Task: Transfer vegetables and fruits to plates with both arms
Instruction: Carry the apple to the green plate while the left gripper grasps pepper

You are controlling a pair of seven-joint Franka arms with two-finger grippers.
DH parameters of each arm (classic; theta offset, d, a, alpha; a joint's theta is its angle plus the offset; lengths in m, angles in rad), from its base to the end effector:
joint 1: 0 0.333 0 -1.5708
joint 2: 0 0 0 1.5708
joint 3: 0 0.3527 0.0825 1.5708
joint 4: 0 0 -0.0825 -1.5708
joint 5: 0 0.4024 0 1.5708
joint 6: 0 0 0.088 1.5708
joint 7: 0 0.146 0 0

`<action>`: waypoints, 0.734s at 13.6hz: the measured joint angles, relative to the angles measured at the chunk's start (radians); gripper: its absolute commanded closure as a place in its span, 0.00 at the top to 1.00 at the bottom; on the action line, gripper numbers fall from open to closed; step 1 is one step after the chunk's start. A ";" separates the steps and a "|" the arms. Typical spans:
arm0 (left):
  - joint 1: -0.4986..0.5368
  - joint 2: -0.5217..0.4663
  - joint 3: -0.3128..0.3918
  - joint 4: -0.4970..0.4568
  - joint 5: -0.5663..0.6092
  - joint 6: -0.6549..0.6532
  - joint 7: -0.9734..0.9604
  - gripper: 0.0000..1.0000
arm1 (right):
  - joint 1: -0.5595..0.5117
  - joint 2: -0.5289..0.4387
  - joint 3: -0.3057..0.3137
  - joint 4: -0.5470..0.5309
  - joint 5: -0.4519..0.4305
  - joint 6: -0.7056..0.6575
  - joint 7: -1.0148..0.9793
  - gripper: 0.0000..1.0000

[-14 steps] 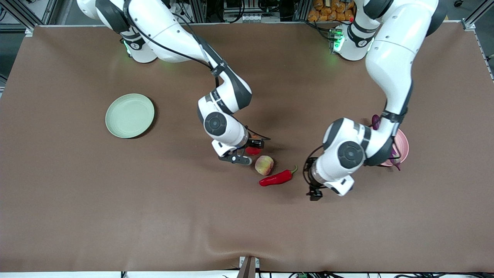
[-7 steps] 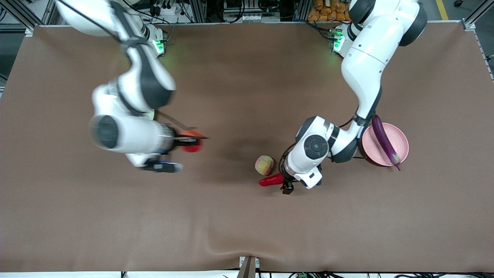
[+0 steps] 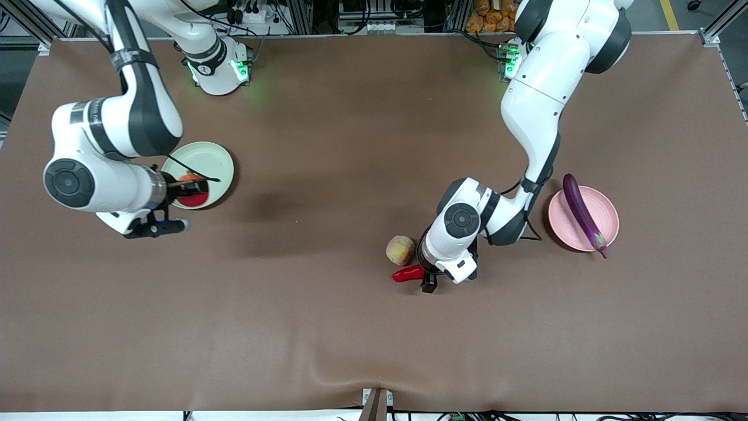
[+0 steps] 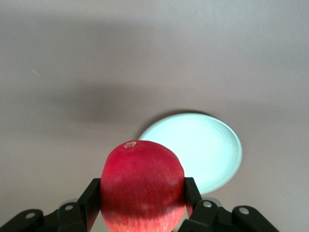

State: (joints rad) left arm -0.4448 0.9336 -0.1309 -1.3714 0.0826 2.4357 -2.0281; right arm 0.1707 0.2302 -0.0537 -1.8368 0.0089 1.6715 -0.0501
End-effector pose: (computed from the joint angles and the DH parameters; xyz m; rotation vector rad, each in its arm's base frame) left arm 0.6786 -0.4122 0.1390 2.2396 1.9903 -0.0076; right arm 0.5746 0.0700 0.3701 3.0538 0.2500 -0.6128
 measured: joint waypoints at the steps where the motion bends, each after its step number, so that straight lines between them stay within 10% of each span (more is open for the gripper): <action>1: -0.006 0.001 0.006 0.001 0.000 0.003 0.000 0.33 | -0.014 -0.006 0.000 -0.039 -0.021 0.010 -0.035 0.00; 3: -0.009 0.000 0.010 0.007 0.000 0.003 0.000 0.00 | -0.036 -0.008 0.000 -0.116 -0.048 0.056 -0.087 0.00; 10: -0.004 -0.028 0.051 0.038 0.000 0.015 0.000 0.00 | -0.167 -0.017 0.001 -0.253 -0.055 0.177 -0.245 0.00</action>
State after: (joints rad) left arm -0.4485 0.9051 -0.0795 -1.3330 0.0826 2.4510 -2.0276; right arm 0.0034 0.2132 -0.0531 -2.0901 -0.0460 1.8483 -0.2947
